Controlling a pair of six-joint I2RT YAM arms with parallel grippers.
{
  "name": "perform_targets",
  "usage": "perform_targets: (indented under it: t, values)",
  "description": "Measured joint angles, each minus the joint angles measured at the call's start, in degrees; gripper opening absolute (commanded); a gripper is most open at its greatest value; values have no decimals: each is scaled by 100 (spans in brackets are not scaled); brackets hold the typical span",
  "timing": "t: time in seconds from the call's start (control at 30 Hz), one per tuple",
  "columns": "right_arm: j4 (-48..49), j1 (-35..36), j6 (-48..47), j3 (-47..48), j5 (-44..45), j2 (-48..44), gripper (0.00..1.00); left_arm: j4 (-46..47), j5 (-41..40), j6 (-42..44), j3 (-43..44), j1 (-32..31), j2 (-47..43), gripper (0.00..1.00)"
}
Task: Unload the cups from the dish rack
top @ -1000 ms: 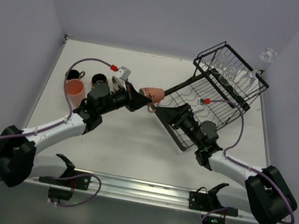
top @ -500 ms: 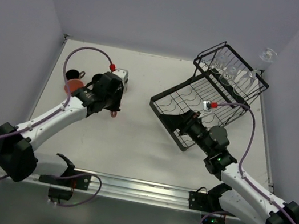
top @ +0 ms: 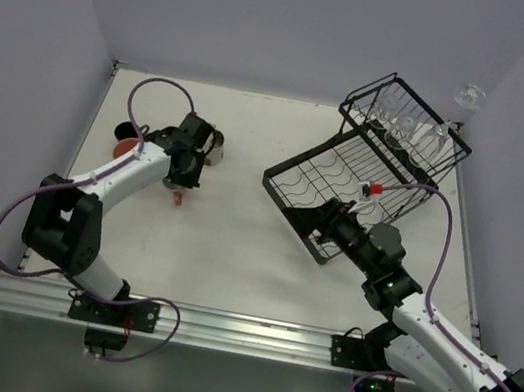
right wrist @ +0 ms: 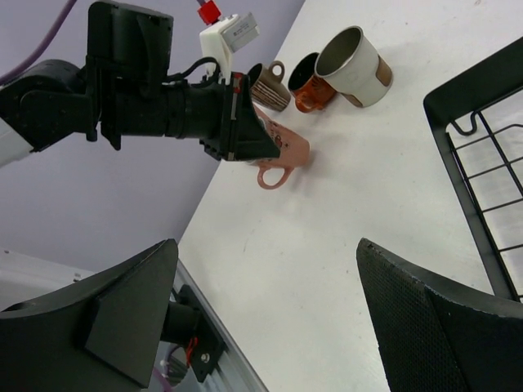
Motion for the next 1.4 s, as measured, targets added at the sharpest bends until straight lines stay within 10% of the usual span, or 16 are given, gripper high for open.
perform_targets:
  t: [0.27,0.53,0.87,1.07,1.4]
  values:
    - [-164,0,-61,0,0,7,93,-20,74,197,212,256,494,2]
    - [-219,0,-70,0,-2,122,93,-20,7,328,339,275,566,57]
    - [-450,2,-199,254,105,173,94,-20,-249,337,402,275,428,82]
    - [-848,48,-382,577,153,173,94,87,24,293,678,232,-501,100]
    - [-2337,140,-1147,2149,632,-105,92,1902,1364,-20,317,33,-3373,100]
